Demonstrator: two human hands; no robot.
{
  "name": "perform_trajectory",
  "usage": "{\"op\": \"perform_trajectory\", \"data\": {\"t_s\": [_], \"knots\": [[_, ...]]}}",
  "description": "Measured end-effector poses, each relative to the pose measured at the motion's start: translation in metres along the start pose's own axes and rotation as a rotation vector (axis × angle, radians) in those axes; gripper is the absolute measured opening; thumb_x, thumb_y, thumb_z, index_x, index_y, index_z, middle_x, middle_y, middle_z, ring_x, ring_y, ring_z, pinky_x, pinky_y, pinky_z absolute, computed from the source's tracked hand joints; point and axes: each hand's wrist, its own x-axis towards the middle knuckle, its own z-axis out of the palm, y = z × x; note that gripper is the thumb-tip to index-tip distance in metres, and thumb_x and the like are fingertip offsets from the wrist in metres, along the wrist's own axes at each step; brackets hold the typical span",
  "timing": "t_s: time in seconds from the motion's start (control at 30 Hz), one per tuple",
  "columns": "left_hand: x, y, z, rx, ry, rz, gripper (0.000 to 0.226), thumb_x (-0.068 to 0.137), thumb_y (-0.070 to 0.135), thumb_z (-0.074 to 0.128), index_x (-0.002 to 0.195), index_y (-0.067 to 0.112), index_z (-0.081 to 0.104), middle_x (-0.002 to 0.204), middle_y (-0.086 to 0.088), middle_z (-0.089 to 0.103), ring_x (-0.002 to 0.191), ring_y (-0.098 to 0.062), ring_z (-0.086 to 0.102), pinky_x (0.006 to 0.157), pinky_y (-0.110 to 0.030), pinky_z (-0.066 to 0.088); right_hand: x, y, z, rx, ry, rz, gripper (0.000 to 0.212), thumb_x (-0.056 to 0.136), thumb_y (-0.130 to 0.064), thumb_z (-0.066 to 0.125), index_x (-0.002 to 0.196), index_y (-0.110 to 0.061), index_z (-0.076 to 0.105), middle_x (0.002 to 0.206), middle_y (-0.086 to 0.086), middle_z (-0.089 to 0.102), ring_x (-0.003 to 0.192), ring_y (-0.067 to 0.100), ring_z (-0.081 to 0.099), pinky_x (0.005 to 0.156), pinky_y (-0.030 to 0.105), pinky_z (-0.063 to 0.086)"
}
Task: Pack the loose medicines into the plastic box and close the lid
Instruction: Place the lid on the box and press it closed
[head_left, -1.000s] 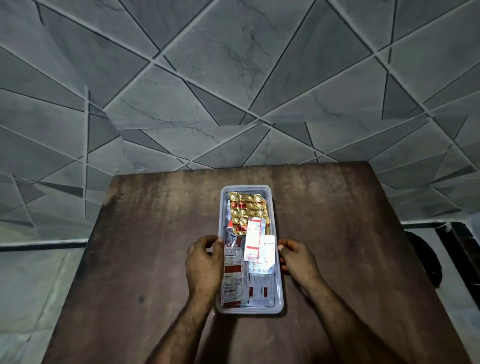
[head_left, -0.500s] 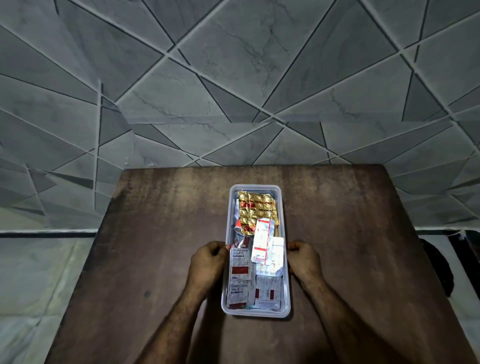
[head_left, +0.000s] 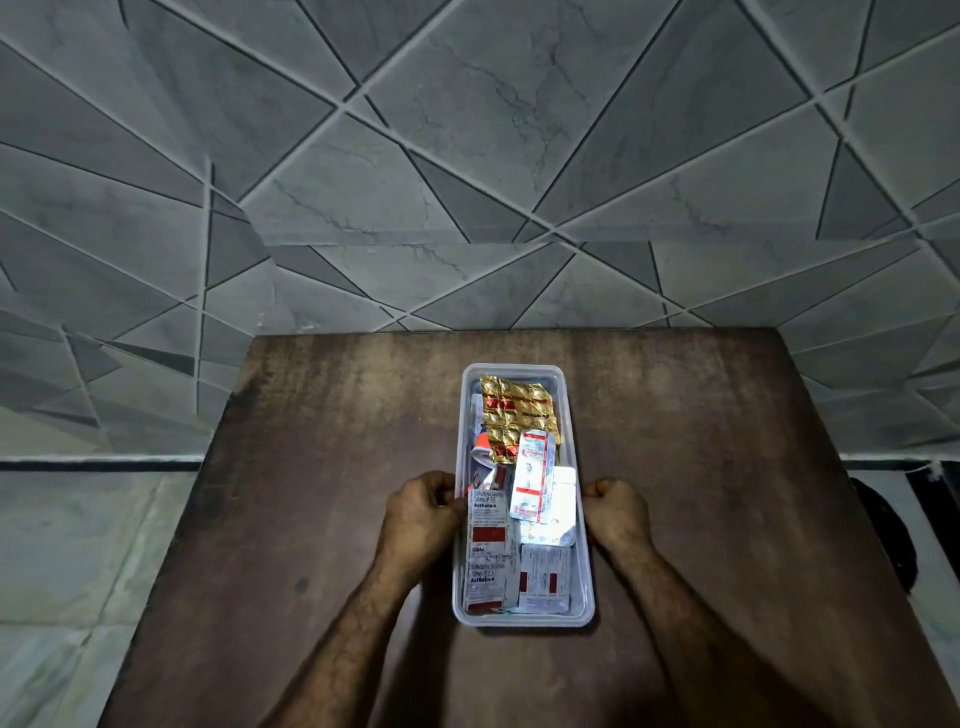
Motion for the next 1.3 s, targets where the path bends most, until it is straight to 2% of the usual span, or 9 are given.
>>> {"op": "perform_trajectory", "data": {"t_s": [0.1,0.4,0.57,0.77,0.83,0.93,1.03,1.17,1.3], "knots": [[-0.001,0.001,-0.004,-0.022,0.006,0.001,0.009,0.082,0.026,0.073,0.091,0.024,0.072,0.078,0.005,0.077,0.071,-0.009,0.074,0.067,-0.030,0.061,0.001,0.002,0.000,0.117,0.000,0.034,0.019,0.076,-0.023,0.067,0.068,-0.006,0.070,0.065,0.009,0.073,0.067,0.029,0.071,0.064,0.039,0.059],[0.000,-0.008,-0.016,-0.080,-0.011,-0.002,0.008,0.084,0.022,0.070,0.091,0.026,0.072,0.080,0.003,0.078,0.075,-0.014,0.075,0.074,-0.043,0.062,0.002,0.009,-0.019,0.292,-0.001,0.046,0.016,0.077,-0.022,0.071,0.066,-0.011,0.065,0.070,0.014,0.071,0.064,0.025,0.067,0.066,0.046,0.062],[-0.003,-0.011,-0.021,-0.128,-0.015,-0.002,0.005,0.086,0.021,0.070,0.090,0.023,0.071,0.082,-0.001,0.078,0.078,-0.019,0.076,0.077,-0.046,0.062,-0.004,0.005,-0.036,0.393,-0.021,0.021,0.010,0.080,-0.011,0.071,0.071,-0.009,0.066,0.072,0.017,0.067,0.064,0.024,0.060,0.064,0.037,0.054],[-0.006,-0.009,-0.025,-0.201,-0.019,-0.020,0.009,0.087,0.014,0.068,0.096,0.016,0.071,0.083,-0.005,0.079,0.078,-0.022,0.076,0.073,-0.041,0.062,-0.018,-0.003,-0.066,0.662,-0.046,0.022,0.008,0.077,-0.002,0.073,0.080,-0.009,0.071,0.071,0.009,0.071,0.053,0.014,0.061,0.047,0.018,0.044],[-0.006,-0.008,-0.026,-0.221,-0.027,-0.027,0.008,0.088,0.014,0.068,0.096,0.014,0.070,0.083,-0.006,0.078,0.078,-0.023,0.076,0.071,-0.039,0.062,-0.023,-0.006,-0.076,0.721,-0.055,0.017,0.006,0.076,-0.002,0.074,0.079,-0.007,0.072,0.069,0.009,0.073,0.059,0.017,0.065,0.053,0.021,0.049],[-0.008,-0.007,-0.026,-0.238,-0.019,-0.039,0.007,0.087,0.011,0.068,0.094,0.013,0.070,0.083,-0.008,0.078,0.076,-0.024,0.076,0.062,-0.033,0.060,-0.031,-0.012,-0.091,0.772,-0.079,0.027,0.016,0.075,-0.004,0.076,0.090,0.000,0.073,0.087,0.019,0.074,0.080,0.031,0.066,0.073,0.036,0.053],[-0.009,-0.010,-0.023,-0.241,-0.033,-0.055,0.008,0.087,0.011,0.069,0.094,0.012,0.070,0.083,-0.009,0.078,0.077,-0.025,0.076,0.067,-0.039,0.062,-0.042,-0.022,-0.106,0.797,-0.077,0.015,0.024,0.076,-0.004,0.075,0.098,0.004,0.070,0.092,0.020,0.073,0.078,0.029,0.068,0.065,0.032,0.058],[-0.005,-0.017,-0.017,-0.204,-0.040,-0.072,0.007,0.086,0.011,0.068,0.092,0.015,0.072,0.081,-0.006,0.079,0.077,-0.025,0.076,0.073,-0.045,0.062,-0.057,-0.033,-0.115,0.812,-0.037,-0.020,0.017,0.077,-0.002,0.073,0.093,0.002,0.069,0.083,0.015,0.071,0.066,0.022,0.066,0.048,0.023,0.055],[-0.003,-0.015,-0.009,-0.166,-0.040,-0.076,0.008,0.089,0.012,0.065,0.091,0.017,0.071,0.082,-0.005,0.078,0.076,-0.020,0.076,0.072,-0.044,0.063,-0.062,-0.037,-0.112,0.797,0.024,-0.062,0.017,0.075,-0.002,0.076,0.090,-0.001,0.069,0.076,0.011,0.072,0.065,0.021,0.066,0.057,0.026,0.057]]}}
